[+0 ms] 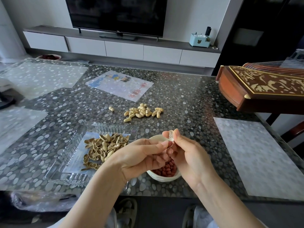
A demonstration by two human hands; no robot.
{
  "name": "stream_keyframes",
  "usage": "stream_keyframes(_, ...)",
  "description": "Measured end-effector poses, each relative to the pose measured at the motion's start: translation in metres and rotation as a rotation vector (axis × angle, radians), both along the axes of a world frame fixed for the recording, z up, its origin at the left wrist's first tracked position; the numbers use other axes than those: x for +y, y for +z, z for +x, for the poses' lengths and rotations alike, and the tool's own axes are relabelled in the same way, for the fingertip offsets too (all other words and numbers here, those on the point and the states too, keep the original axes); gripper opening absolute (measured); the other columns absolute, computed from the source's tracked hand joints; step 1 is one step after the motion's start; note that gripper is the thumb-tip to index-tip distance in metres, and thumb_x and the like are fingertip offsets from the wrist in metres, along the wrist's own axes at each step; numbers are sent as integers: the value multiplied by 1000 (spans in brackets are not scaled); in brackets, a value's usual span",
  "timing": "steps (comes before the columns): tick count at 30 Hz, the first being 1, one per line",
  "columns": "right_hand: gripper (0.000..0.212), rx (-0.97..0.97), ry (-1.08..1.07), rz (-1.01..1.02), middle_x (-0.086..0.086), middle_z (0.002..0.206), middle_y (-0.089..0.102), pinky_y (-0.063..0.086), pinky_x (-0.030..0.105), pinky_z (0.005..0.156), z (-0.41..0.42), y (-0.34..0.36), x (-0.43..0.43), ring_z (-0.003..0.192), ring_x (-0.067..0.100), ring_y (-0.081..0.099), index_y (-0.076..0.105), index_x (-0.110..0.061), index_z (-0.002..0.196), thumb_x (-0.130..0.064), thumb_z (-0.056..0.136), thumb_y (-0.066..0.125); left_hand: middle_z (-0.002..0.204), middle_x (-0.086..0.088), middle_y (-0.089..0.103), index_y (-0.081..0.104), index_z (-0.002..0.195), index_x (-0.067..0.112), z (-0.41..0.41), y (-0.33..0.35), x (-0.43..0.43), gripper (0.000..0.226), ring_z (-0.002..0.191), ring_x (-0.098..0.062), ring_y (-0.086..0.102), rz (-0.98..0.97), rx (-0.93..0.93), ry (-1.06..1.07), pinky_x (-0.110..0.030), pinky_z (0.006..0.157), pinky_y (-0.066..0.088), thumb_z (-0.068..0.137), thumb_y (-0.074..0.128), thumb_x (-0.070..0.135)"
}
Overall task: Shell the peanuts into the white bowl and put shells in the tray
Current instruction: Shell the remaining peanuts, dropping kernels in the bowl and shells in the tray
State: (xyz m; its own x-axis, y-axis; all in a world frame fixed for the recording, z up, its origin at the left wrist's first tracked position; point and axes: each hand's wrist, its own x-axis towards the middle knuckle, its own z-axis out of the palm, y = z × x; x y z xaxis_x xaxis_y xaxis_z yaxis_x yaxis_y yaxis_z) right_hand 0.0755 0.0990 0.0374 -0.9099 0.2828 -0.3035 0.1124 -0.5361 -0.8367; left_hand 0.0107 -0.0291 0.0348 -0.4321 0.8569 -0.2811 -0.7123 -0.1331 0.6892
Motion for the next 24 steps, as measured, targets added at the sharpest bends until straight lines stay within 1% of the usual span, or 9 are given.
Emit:
stream_keyframes(4, 31, -97, 11, -144, 0, 73, 69, 47, 22, 69, -6, -8, 3, 63, 8, 61, 69, -2, 92, -28, 78, 60, 71, -5, 64, 68, 83, 0, 2, 2, 2, 17, 60, -6, 56, -161, 197, 47, -13, 56, 48, 75, 64, 14)
stream_keyframes(6, 33, -111, 2, -201, -5, 64, 59, 40, 21, 67, -9, -10, 7, 61, 6, 48, 67, -4, 96, -30, 77, 59, 70, -3, 67, 73, 79, 5, 4, 2, 2, 16, 62, -6, 58, -270, 335, 84, -14, 60, 50, 73, 67, 19)
stream_keyframes(9, 32, -83, -35, -152, -8, 59, 49, 29, 19, 53, -12, -10, 19, 53, 5, 35, 64, -5, 102, -30, 82, 57, 74, 4, 73, 75, 81, 16, 4, -4, 4, 8, 71, -7, 67, -576, 736, 228, -20, 73, 55, 78, 74, 23)
stream_keyframes(11, 29, -78, -59, -95, -8, 61, 43, 25, 18, 49, -12, -8, 26, 50, 5, 34, 64, -6, 102, -29, 89, 54, 73, 10, 71, 75, 85, 20, 4, -9, 6, 9, 71, 1, 66, -729, 1047, 317, -13, 71, 53, 77, 76, 25)
stream_keyframes(13, 26, -84, -81, -44, -8, 61, 41, 24, 18, 48, -12, -8, 29, 49, 4, 33, 65, -6, 101, -27, 95, 51, 70, 21, 64, 75, 89, 21, 4, -10, 6, 13, 70, 9, 62, -766, 1209, 371, -4, 67, 47, 76, 77, 20)
stream_keyframes(15, 25, -79, -106, 20, -9, 58, 45, 25, 18, 48, -11, -7, 29, 50, 4, 34, 67, -5, 100, -25, 95, 52, 70, 26, 60, 75, 94, 22, 2, -9, 4, 19, 70, 11, 60, -794, 1280, 404, -3, 68, 46, 77, 76, 15)
stream_keyframes(17, 25, -72, -126, 77, -10, 55, 51, 26, 17, 47, -12, -8, 29, 51, 5, 34, 68, -4, 100, -24, 95, 54, 78, 21, 65, 75, 98, 22, -2, -9, 1, 23, 74, 6, 62, -809, 1316, 438, -5, 70, 47, 78, 74, 12)
stream_keyframes(21, 24, -32, -122, 166, -9, 57, 54, 29, 20, 53, -12, -8, 26, 55, 6, 39, 71, -5, 93, -24, 93, 57, 77, 18, 66, 73, 92, 23, -16, -11, -13, 14, 71, 3, 61, -870, 1311, 571, -4, 64, 45, 80, 73, 17)
stream_keyframes(24, 22, -19, -54, 429, -5, 62, 58, 39, 18, 56, -11, -10, 15, 60, 7, 50, 75, -12, 88, -28, 90, 60, 78, 12, 68, 72, 94, 20, -31, -16, -35, 11, 69, -3, 61, -987, 1266, 614, -14, 60, 46, 84, 70, 21)
